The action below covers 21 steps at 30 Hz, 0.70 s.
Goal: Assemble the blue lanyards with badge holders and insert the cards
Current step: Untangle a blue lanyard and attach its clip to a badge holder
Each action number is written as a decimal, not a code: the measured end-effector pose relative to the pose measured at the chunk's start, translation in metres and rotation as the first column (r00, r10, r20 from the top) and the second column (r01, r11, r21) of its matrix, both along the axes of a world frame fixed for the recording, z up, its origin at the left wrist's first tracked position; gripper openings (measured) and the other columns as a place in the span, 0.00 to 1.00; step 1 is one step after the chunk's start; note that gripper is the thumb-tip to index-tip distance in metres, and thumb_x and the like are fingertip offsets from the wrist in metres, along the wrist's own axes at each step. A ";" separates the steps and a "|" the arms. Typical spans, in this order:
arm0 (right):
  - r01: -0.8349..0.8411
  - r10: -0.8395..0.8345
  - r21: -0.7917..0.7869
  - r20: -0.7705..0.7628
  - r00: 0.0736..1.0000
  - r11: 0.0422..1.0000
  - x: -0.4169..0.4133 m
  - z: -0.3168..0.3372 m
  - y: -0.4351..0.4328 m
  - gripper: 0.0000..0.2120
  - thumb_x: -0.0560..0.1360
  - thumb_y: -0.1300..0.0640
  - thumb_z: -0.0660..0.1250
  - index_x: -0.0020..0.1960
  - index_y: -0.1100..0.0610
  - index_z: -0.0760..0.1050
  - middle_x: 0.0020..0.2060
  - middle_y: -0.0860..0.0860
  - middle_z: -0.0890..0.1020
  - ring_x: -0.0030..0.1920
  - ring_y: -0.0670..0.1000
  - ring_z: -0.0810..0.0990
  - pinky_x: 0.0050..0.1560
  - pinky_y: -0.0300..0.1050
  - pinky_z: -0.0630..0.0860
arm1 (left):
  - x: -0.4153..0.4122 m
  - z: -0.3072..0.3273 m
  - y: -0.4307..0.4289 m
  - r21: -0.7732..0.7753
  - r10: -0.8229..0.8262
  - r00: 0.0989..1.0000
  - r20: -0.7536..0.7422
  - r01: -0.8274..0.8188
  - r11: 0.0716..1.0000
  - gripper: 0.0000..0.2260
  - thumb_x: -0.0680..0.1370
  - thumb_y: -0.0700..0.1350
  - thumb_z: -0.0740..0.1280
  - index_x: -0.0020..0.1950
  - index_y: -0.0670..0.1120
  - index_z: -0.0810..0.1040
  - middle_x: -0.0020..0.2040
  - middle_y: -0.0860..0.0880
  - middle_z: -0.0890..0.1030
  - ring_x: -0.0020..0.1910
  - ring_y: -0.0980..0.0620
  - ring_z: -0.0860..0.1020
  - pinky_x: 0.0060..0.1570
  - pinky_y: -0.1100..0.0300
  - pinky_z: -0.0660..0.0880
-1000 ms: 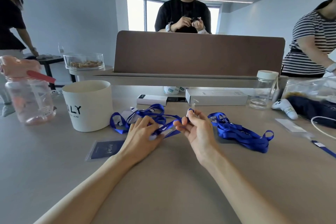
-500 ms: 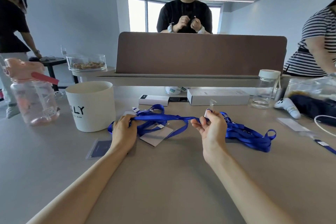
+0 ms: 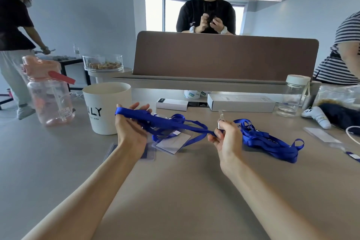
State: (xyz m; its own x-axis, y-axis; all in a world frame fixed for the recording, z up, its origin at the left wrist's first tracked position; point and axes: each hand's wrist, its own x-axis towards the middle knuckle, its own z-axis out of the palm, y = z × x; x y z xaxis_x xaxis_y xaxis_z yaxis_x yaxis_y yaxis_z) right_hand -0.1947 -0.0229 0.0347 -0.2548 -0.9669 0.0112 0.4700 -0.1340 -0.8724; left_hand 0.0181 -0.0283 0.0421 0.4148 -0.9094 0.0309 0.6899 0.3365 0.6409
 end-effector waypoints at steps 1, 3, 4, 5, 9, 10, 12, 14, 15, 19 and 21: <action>-0.008 0.008 0.005 -0.016 1.000 1.000 0.001 -0.001 0.000 0.08 0.77 0.66 0.60 0.40 0.59 0.69 0.21 0.47 0.65 0.21 0.44 0.66 0.31 0.44 0.72 | 0.004 0.000 0.000 0.005 0.021 0.999 0.037 -0.021 1.000 0.21 0.82 0.58 0.53 0.54 0.43 0.76 0.48 0.42 0.83 0.48 0.46 0.80 0.53 0.55 0.76; -0.016 0.017 0.008 -0.046 0.999 1.000 0.003 -0.003 0.000 0.08 0.78 0.65 0.60 0.40 0.59 0.70 0.23 0.48 0.65 0.21 0.44 0.66 0.31 0.44 0.73 | 0.010 -0.001 0.000 0.026 0.076 0.991 0.114 -0.080 0.996 0.22 0.82 0.57 0.51 0.52 0.44 0.78 0.49 0.43 0.84 0.54 0.46 0.80 0.53 0.57 0.75; -0.017 0.018 0.007 -0.060 0.998 1.000 0.003 -0.004 0.000 0.08 0.78 0.65 0.60 0.40 0.59 0.70 0.23 0.49 0.65 0.22 0.45 0.67 0.31 0.44 0.74 | 0.013 -0.002 0.000 0.040 0.098 0.987 0.129 -0.104 0.994 0.22 0.83 0.57 0.51 0.50 0.45 0.78 0.49 0.44 0.84 0.56 0.47 0.80 0.52 0.58 0.75; -0.015 0.016 0.006 -0.070 0.997 1.000 0.004 -0.005 0.000 0.08 0.78 0.65 0.60 0.40 0.58 0.71 0.24 0.49 0.66 0.22 0.45 0.67 0.32 0.44 0.75 | 0.017 -0.003 -0.001 0.053 0.114 0.984 0.134 -0.122 0.991 0.22 0.83 0.56 0.50 0.50 0.45 0.79 0.49 0.45 0.85 0.57 0.47 0.80 0.51 0.59 0.75; -0.007 0.006 -0.011 -0.088 0.996 1.000 0.006 -0.006 0.000 0.08 0.78 0.65 0.59 0.41 0.58 0.71 0.24 0.49 0.66 0.22 0.44 0.66 0.33 0.45 0.75 | 0.027 -0.003 -0.001 0.097 0.128 0.989 0.077 -0.135 0.986 0.21 0.83 0.55 0.51 0.48 0.44 0.78 0.44 0.45 0.84 0.50 0.47 0.81 0.56 0.55 0.76; -0.005 0.003 -0.013 -0.093 0.996 1.000 0.007 -0.006 0.000 0.08 0.78 0.66 0.60 0.41 0.58 0.71 0.24 0.49 0.66 0.22 0.43 0.67 0.33 0.45 0.75 | 0.028 -0.003 -0.001 0.107 0.122 0.991 0.054 -0.127 0.986 0.20 0.83 0.55 0.52 0.48 0.44 0.78 0.40 0.46 0.84 0.45 0.47 0.81 0.56 0.54 0.76; -0.001 0.001 -0.007 -0.111 0.994 1.000 0.008 -0.008 0.000 0.08 0.78 0.66 0.60 0.41 0.58 0.71 0.25 0.50 0.67 0.22 0.43 0.67 0.34 0.46 0.76 | 0.028 -0.003 0.001 0.113 0.125 0.992 0.020 -0.127 0.985 0.19 0.83 0.56 0.53 0.47 0.44 0.77 0.36 0.47 0.82 0.39 0.49 0.79 0.54 0.54 0.75; -0.002 0.002 0.000 -0.138 0.990 1.000 0.010 -0.010 0.001 0.08 0.79 0.65 0.60 0.41 0.58 0.71 0.26 0.50 0.67 0.22 0.43 0.68 0.35 0.46 0.76 | 0.030 -0.003 0.002 0.112 0.160 0.987 0.004 -0.159 0.981 0.19 0.82 0.56 0.54 0.46 0.45 0.76 0.36 0.47 0.81 0.38 0.51 0.78 0.50 0.55 0.75; 0.000 0.001 0.002 -0.150 0.989 1.000 0.011 -0.009 0.002 0.08 0.79 0.65 0.60 0.42 0.58 0.72 0.27 0.50 0.67 0.23 0.44 0.68 0.35 0.46 0.76 | 0.032 -0.003 0.003 0.111 0.177 0.984 0.003 -0.177 0.978 0.19 0.83 0.56 0.54 0.45 0.45 0.76 0.35 0.47 0.81 0.38 0.52 0.78 0.48 0.56 0.75; 0.012 -0.009 0.009 -0.276 0.961 1.000 0.010 -0.007 0.003 0.09 0.79 0.61 0.60 0.41 0.57 0.71 0.27 0.50 0.67 0.27 0.46 0.67 0.33 0.41 0.72 | 0.039 -0.004 0.001 0.122 0.132 0.991 0.003 -0.132 0.984 0.19 0.83 0.55 0.54 0.44 0.44 0.77 0.35 0.48 0.79 0.37 0.53 0.77 0.41 0.60 0.74; -0.012 0.007 -0.009 -0.453 0.892 1.000 0.009 -0.010 0.005 0.10 0.79 0.55 0.61 0.41 0.57 0.73 0.28 0.48 0.68 0.30 0.46 0.67 0.35 0.41 0.68 | 0.036 -0.003 0.001 0.087 -0.010 1.000 0.004 0.010 0.996 0.19 0.83 0.54 0.53 0.46 0.42 0.76 0.33 0.47 0.77 0.33 0.51 0.76 0.40 0.58 0.74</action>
